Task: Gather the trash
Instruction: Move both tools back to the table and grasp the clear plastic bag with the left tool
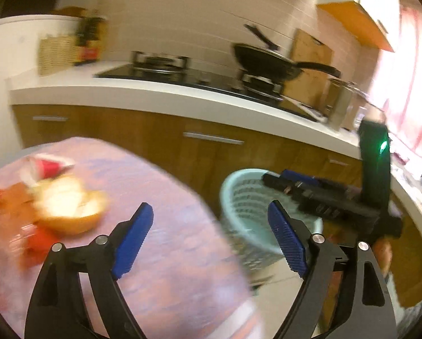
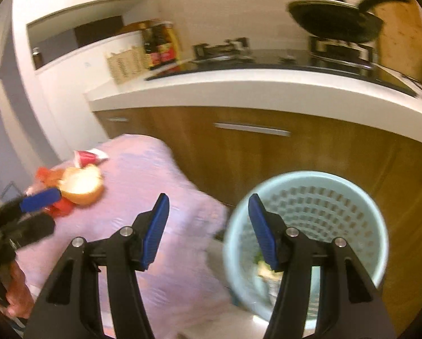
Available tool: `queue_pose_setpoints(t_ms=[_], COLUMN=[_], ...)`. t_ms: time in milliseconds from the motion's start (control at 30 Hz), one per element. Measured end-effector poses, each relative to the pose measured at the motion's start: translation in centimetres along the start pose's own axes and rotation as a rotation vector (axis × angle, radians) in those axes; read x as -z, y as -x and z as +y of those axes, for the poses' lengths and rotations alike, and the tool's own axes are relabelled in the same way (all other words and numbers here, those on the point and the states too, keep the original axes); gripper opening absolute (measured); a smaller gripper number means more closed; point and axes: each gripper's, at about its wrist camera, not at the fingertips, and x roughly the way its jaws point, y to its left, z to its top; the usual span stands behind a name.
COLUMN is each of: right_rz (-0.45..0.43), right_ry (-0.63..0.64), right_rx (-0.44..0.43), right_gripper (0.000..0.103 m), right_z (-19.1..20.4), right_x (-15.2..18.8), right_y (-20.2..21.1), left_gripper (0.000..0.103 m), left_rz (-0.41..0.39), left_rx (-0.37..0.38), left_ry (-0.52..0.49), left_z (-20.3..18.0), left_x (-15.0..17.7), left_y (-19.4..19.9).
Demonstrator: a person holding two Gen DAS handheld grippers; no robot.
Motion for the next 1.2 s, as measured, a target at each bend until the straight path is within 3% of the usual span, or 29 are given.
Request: queue_pose_setpoints(t_ms=[300, 467, 600, 700, 833, 933, 1000, 1100, 1200], right_rz=[0.002, 0.0, 0.018, 0.035, 0.029, 0.038, 0.038, 0.039, 0.041], right_ry=[0.142, 0.208, 0.214, 0.245, 0.25, 0.244, 0.24, 0.238, 0.244], right_rx=[-0.19, -0.207, -0.215, -0.201, -0.225, -0.23, -0.235, -0.23, -0.225], right_gripper=[0.055, 0.055, 0.057, 0.058, 0.066, 0.066, 0.066, 0.066, 0.066], right_z=[12.1, 16.6, 17.7, 18.3, 18.2, 18.0, 18.0, 18.0, 18.1], right_x=[0.8, 1.7, 2.3, 2.7, 2.9, 2.8, 2.8, 2.9, 2.9], right_y=[-3.2, -5.5, -7.3, -7.8, -7.6, -7.8, -7.8, -7.8, -7.9], left_gripper=[0.084, 0.085, 0.09, 0.09, 0.09, 0.09, 0.088, 0.082, 0.058], left_rz=[-0.105, -0.105, -0.08, -0.038, 0.011, 0.034, 0.045, 0.075, 0.122], left_rx=[-0.234, -0.344, -0.386, -0.352, -0.264, -0.185, -0.182, -0.208, -0.252], left_ry=[0.119, 0.169, 0.175, 0.164, 0.173, 0.191, 0.18, 0.134, 0.105], left_z=[9.8, 15.0, 18.1, 20.5, 22.7, 23.0, 22.5, 21.0, 20.1], left_x=[3.0, 4.1, 4.5, 4.5, 4.3, 4.8, 5.0, 5.3, 5.9], left_y=[9.0, 11.3, 11.6, 10.9, 9.5, 8.3, 7.7, 6.9, 5.9])
